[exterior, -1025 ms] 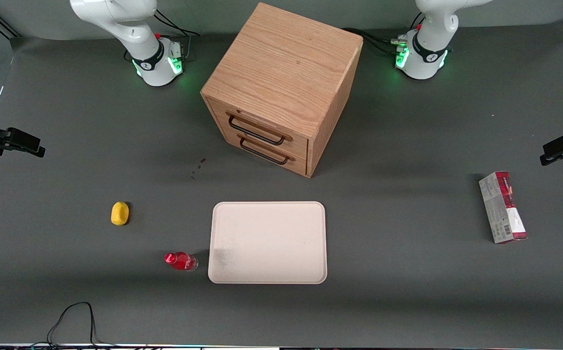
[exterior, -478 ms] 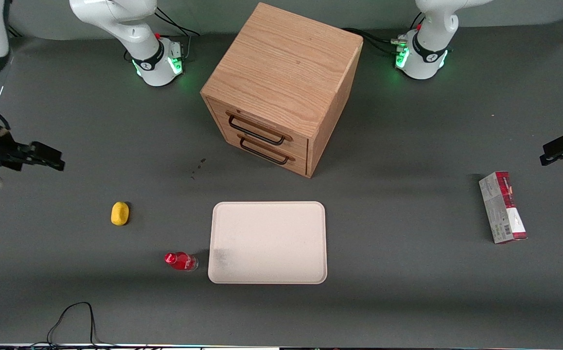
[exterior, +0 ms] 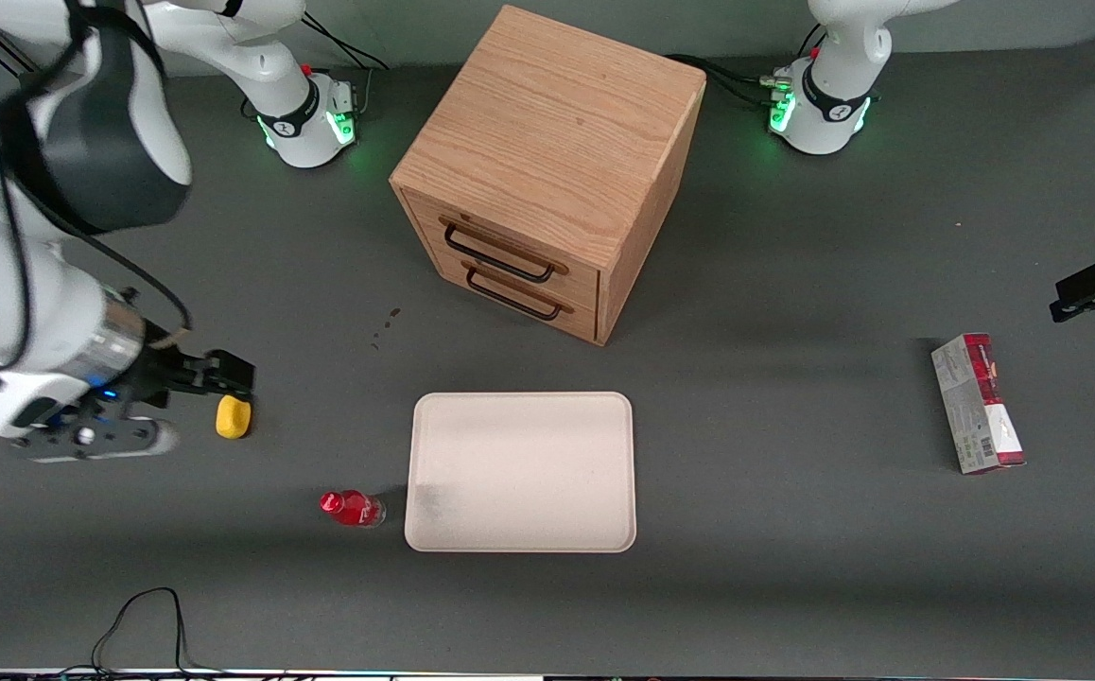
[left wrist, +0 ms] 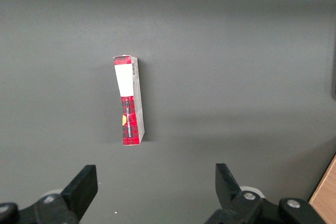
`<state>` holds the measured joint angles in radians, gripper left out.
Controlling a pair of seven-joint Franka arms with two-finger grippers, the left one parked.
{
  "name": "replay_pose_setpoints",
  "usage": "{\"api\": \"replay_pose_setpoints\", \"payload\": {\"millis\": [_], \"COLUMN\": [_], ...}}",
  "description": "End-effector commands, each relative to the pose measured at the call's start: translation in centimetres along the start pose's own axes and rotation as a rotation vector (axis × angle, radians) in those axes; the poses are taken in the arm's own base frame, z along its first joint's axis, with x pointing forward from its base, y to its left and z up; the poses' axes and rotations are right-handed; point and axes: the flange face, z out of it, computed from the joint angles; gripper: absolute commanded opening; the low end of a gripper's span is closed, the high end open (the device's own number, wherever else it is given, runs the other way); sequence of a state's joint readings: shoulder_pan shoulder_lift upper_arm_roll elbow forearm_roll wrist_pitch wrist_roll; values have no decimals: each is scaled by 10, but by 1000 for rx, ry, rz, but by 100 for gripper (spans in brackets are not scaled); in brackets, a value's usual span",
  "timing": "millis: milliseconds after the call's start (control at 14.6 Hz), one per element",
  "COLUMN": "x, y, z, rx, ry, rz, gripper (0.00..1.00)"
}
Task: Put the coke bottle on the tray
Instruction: 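Move the open right gripper toward the red Coca-Cola bottle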
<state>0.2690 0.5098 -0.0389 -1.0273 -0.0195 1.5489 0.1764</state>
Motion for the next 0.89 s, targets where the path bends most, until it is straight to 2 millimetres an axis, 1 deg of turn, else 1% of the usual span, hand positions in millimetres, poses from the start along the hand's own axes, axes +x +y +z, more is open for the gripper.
{"api": "replay_pose_setpoints", "payload": {"millis": [0, 205, 273, 410, 478, 615, 820], "x": [19, 29, 33, 41, 44, 54, 67], "y": [-6, -9, -13, -14, -18, -23, -27], "z": [12, 34, 37, 53, 56, 78, 116], "rx": [14, 13, 19, 21, 29, 33, 34], "ry": [35, 26, 34, 29, 43, 58, 66], "rz": [14, 10, 7, 6, 2, -2, -9], "gripper": [100, 100, 100, 100, 100, 100, 100]}}
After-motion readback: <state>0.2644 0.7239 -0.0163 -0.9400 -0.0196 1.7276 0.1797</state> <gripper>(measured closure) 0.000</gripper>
